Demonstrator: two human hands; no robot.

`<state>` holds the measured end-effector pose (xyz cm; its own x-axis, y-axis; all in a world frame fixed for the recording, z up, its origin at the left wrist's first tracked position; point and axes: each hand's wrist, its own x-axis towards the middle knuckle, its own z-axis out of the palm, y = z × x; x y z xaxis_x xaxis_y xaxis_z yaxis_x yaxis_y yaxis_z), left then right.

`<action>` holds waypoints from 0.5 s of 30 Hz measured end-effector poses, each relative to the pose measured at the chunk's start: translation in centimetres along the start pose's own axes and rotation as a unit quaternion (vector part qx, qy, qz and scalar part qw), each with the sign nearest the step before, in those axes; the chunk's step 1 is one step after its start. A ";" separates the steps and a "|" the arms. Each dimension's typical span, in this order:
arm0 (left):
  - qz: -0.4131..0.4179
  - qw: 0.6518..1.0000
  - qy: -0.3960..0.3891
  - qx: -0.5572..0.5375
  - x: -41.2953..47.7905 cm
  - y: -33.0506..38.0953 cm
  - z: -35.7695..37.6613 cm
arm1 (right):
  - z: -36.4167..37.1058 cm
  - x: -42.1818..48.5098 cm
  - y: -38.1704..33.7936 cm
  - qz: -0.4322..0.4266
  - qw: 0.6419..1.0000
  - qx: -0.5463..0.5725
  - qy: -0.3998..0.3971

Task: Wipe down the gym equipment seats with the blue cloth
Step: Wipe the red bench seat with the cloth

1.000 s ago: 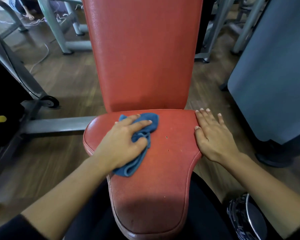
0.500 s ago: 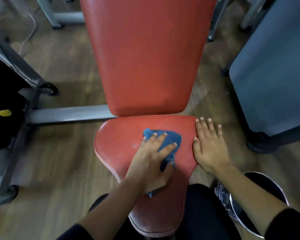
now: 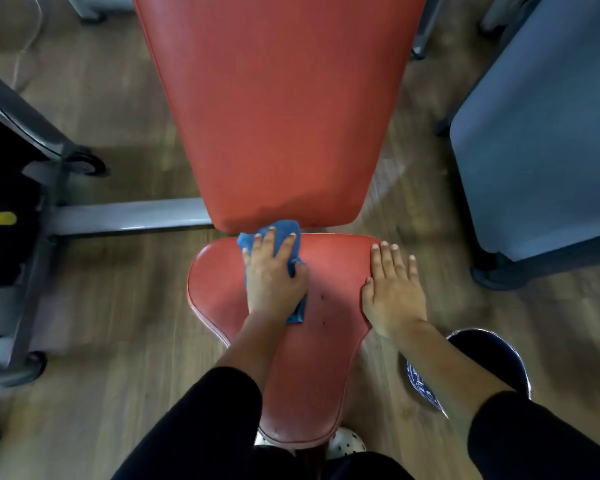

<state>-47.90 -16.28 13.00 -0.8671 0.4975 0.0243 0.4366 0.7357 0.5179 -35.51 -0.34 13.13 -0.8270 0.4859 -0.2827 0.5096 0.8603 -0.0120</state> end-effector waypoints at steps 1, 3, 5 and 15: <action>0.019 1.000 -0.011 0.000 -0.5 0.9 0.5 | 0.1 0.0 0.1 0.008 1.000 -0.002 -0.008; 0.082 0.995 -0.050 -0.006 -2.5 2.5 1.2 | 0.2 -0.2 0.4 0.021 1.000 0.002 -0.013; 0.143 0.985 -0.096 -0.019 -5.4 3.2 1.1 | 0.3 -0.6 0.6 0.029 0.999 0.005 -0.027; 0.060 0.997 -0.035 -0.034 -5.3 -3.4 -3.0 | -1.8 -0.6 -0.3 0.020 0.994 0.053 -0.088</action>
<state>-45.53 -22.81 13.69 -0.7899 0.6124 0.0302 0.5166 0.6381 0.5709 -35.56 -0.65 15.00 -0.7556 0.4769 -0.4490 0.5713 0.8152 -0.0955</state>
